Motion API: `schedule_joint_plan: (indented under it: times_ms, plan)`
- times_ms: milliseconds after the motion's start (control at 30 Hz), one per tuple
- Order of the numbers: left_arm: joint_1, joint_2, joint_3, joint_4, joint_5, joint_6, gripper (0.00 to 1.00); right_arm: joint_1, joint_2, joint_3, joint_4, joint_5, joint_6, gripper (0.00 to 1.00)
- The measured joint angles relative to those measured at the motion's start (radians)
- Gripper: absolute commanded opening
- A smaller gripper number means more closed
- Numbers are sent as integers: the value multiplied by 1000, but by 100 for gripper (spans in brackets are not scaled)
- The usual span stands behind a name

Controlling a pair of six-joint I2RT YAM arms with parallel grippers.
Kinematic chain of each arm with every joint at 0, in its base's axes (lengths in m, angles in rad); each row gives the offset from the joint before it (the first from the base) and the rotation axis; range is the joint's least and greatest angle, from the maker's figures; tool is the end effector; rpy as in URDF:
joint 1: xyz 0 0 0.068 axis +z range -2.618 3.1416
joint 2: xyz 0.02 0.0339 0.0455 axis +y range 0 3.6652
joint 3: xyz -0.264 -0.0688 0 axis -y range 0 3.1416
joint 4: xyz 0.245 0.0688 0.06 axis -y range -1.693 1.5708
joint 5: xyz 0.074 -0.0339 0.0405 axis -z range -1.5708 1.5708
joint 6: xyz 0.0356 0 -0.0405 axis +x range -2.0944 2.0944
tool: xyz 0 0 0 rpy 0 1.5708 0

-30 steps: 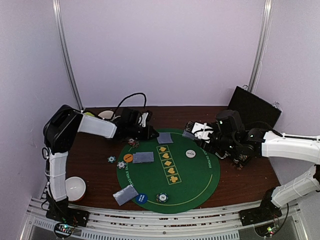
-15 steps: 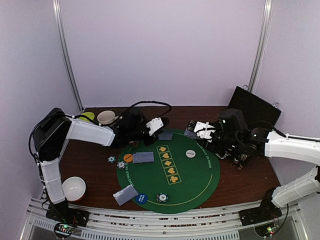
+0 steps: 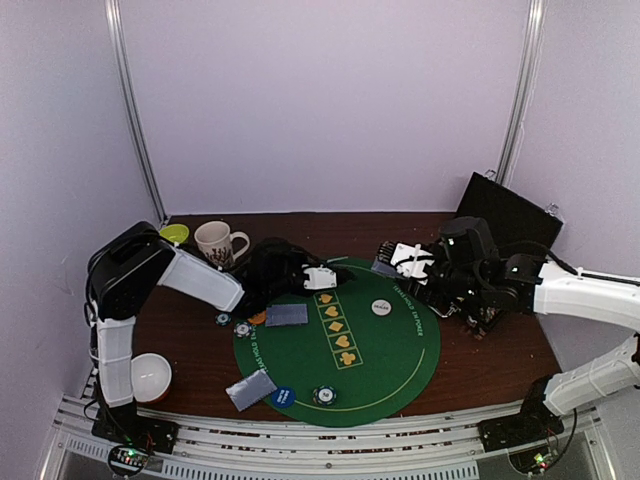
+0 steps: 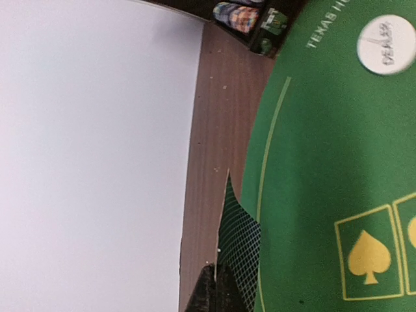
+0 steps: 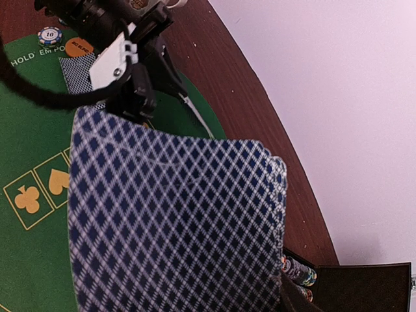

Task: Distribute texas hold em gaming equipment
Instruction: Flop the poker card onto the face-down deck piles.

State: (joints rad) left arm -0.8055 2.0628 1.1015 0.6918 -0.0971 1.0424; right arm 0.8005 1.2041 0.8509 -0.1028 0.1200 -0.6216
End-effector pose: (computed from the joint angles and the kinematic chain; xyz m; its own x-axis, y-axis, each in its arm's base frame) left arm 0.3071 -0.3147 0.1505 0.4710 0.7505 -0.4637 0.4885 0.2158 0.8455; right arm 0.1940 0.1938 0.2833 0.1221 -0.7044 -0.6992 -0.6970 0.4407 -0.5657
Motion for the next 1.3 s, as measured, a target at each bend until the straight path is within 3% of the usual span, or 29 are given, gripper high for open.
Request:
schedule_joint_plan:
  times_ms: [233,567,833,1100,1233,1300]
  plan:
    - [-26,25,-79,-20,27,100,0,0,0,14,-4,0,0,47]
    - [-34,26,-84,-138,121,83,1,0,0,15,-8,0,0,47]
    - [-34,11,-87,-163,130,33,52,0,0,15,-10,0,0,47]
    - [-34,-113,-97,-200,207,-130,65,0,0,15,-16,0,0,47]
    - [-29,-158,-73,-226,225,-319,65,0,-10,15,-16,0,1,47]
    - [-13,-174,-48,-244,275,-472,73,0,-19,15,-16,0,0,47]
